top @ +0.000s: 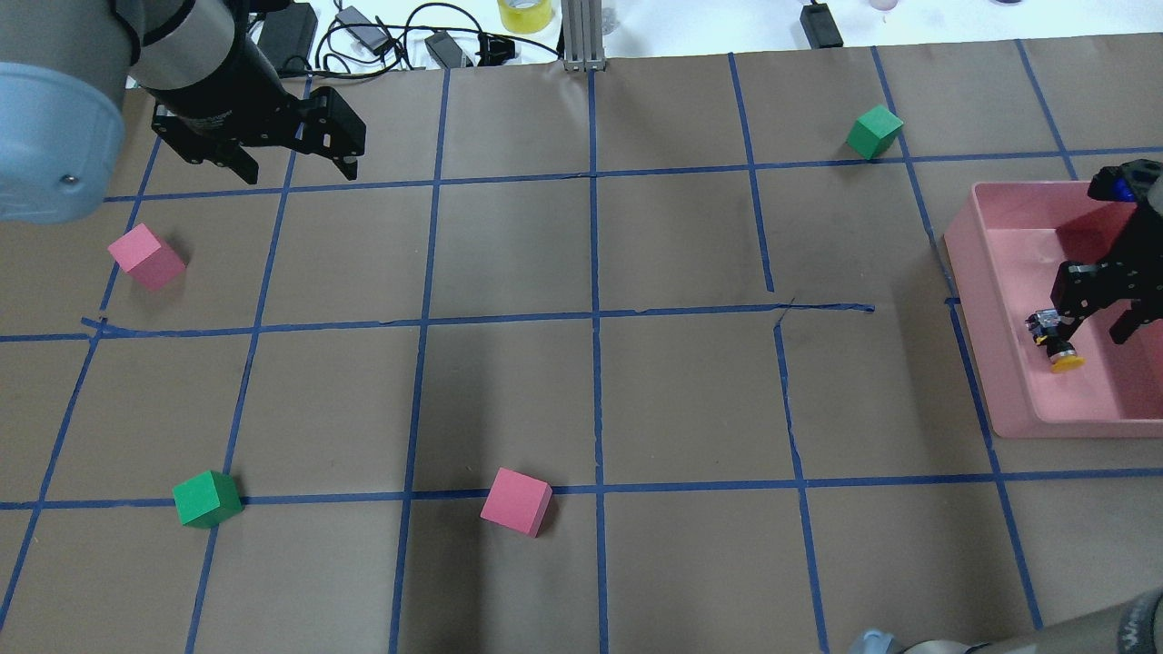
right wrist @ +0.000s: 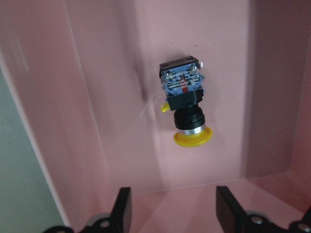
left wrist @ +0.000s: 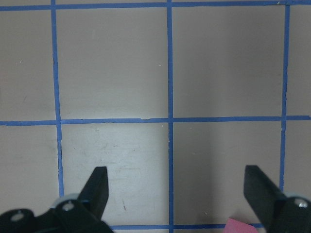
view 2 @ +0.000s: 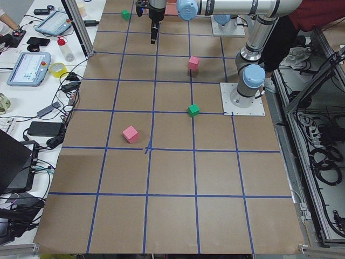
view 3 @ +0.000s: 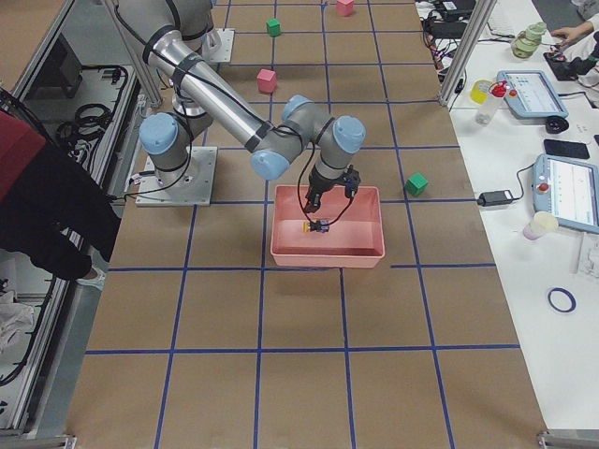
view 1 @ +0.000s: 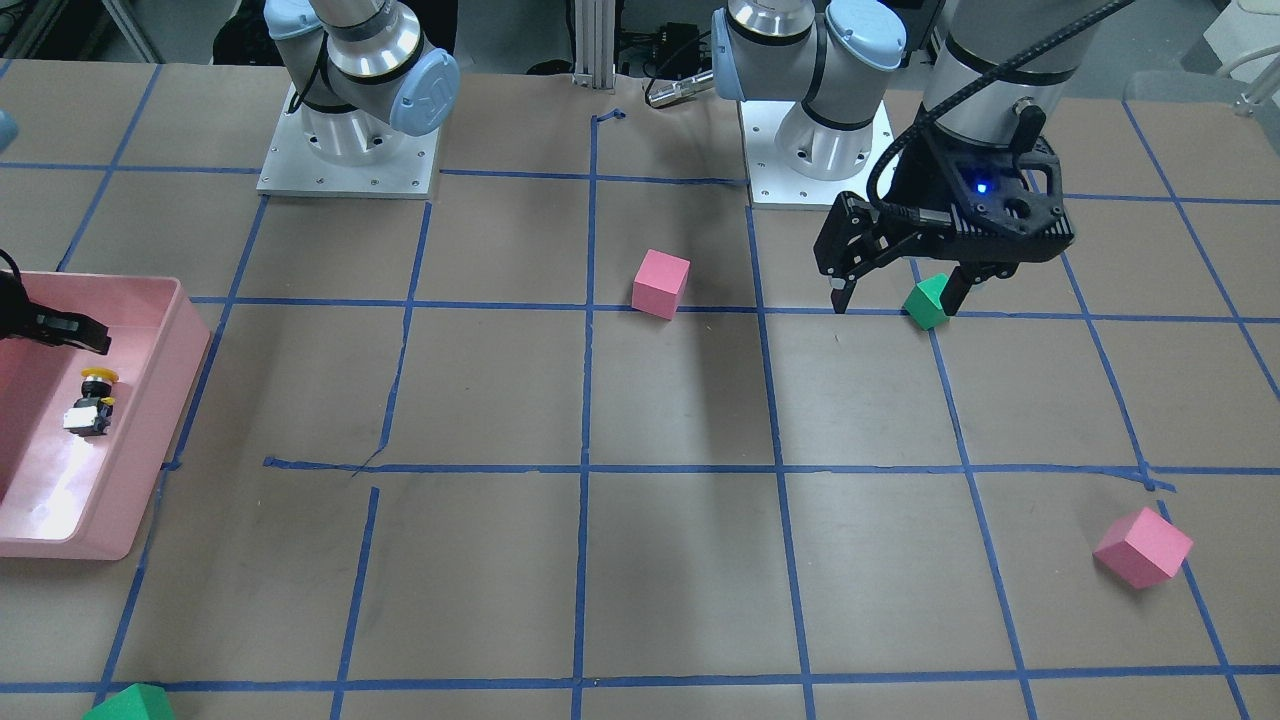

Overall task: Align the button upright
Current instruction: 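Lower the right gripper into the tray toward the lying button switch, then close the right gripper on the button switch body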

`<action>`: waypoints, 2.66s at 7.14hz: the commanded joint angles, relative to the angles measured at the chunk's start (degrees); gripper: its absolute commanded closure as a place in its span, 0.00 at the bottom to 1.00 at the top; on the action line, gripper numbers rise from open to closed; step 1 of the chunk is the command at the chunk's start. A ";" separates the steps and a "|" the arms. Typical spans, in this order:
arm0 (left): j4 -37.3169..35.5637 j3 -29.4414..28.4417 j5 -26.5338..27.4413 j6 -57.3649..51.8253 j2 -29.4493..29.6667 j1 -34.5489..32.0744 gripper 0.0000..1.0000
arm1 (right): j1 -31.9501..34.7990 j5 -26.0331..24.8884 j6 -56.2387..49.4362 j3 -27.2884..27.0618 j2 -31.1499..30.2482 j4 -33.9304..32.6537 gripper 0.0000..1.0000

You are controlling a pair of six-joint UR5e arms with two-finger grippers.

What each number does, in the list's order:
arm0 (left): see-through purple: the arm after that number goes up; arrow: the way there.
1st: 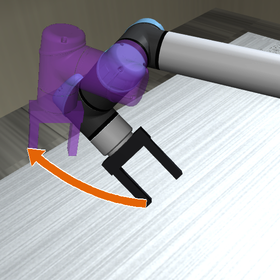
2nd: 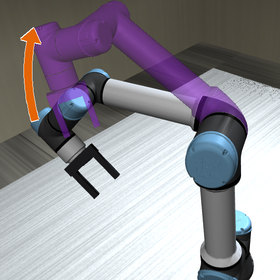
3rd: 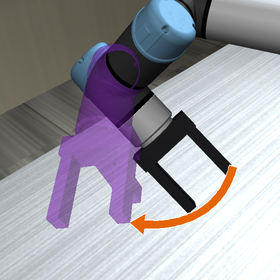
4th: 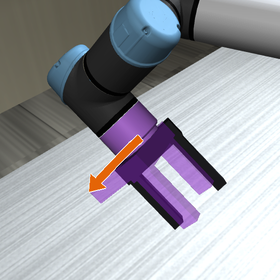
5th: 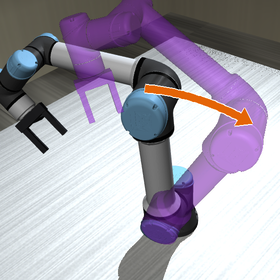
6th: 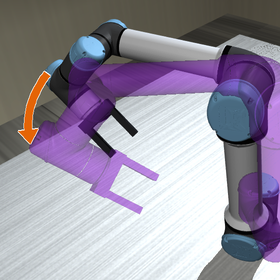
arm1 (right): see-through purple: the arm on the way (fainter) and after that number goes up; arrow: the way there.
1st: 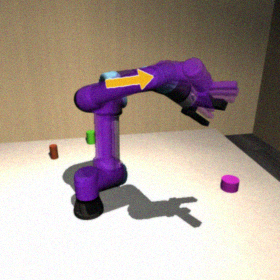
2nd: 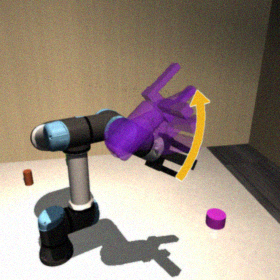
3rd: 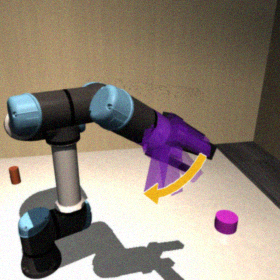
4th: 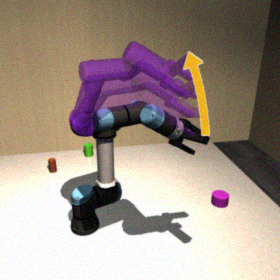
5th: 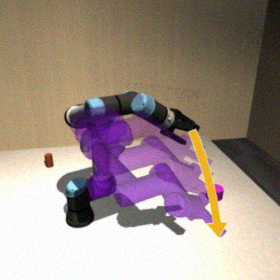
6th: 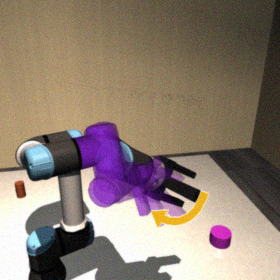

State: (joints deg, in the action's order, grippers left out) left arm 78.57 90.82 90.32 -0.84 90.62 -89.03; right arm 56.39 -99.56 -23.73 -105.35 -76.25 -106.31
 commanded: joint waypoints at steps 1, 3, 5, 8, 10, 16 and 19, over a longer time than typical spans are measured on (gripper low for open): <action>0.00 0.05 0.03 -0.04 0.00 0.00 0.00 | -0.31 -0.02 0.09 -1.61 0.58 -1.09 0.00; 0.00 0.06 -0.06 -0.04 0.00 0.00 0.00 | -0.49 -0.20 -0.09 -2.84 2.07 -5.04 0.00; 0.00 0.06 -0.06 -0.04 0.00 0.00 0.00 | -0.49 0.59 1.05 -2.84 2.60 -6.36 0.00; 0.00 0.06 -0.06 -0.04 0.00 0.00 0.00 | -0.49 0.77 8.09 -3.28 3.57 -12.67 0.07; 0.00 0.06 -0.06 -0.04 0.00 0.00 0.00 | -0.49 0.60 7.57 -3.37 4.53 -13.23 0.05; 0.09 0.06 -0.06 -0.04 0.00 0.00 0.00 | -0.49 -0.20 3.43 -2.76 10.15 -14.89 0.00; 0.09 0.06 -0.06 -0.04 0.00 0.00 0.00 | -0.49 -0.11 4.22 -3.37 10.95 -14.37 1.00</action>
State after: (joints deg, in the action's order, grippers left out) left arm 78.62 90.88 90.26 -0.88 90.62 -89.03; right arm 55.90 -99.60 -19.82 -108.61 -65.45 -121.07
